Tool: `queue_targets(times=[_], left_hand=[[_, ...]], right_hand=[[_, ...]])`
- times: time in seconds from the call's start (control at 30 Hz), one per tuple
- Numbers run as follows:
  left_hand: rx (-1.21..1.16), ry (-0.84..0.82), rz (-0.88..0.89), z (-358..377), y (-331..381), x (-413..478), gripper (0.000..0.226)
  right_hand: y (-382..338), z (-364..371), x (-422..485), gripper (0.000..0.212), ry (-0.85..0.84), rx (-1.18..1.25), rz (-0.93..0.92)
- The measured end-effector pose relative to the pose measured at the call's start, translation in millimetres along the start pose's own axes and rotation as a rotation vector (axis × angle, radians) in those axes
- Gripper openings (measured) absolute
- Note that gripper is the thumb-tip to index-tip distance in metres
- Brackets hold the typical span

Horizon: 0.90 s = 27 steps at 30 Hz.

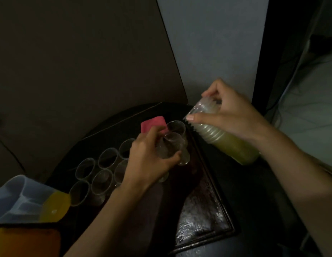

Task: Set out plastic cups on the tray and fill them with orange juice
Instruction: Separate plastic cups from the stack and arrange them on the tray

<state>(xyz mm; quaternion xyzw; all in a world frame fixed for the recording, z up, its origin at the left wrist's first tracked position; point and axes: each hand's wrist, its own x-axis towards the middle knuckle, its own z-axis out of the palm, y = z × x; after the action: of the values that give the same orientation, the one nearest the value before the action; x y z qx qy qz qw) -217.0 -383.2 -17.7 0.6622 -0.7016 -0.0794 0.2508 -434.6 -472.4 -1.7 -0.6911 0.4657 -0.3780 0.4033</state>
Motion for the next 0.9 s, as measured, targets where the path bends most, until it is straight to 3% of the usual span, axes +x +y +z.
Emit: queue_targets(times=[0.23,0.9], left_hand=[[0.070,-0.097,0.113,21,-6,-2,0.068],[0.087,-0.126,0.144,19,-14,-1,0.069]], right_hand=[[1,-2,2,0.063,0.011,-0.015,0.010],[0,0,3,0.063,0.003,-0.004,0.008]])
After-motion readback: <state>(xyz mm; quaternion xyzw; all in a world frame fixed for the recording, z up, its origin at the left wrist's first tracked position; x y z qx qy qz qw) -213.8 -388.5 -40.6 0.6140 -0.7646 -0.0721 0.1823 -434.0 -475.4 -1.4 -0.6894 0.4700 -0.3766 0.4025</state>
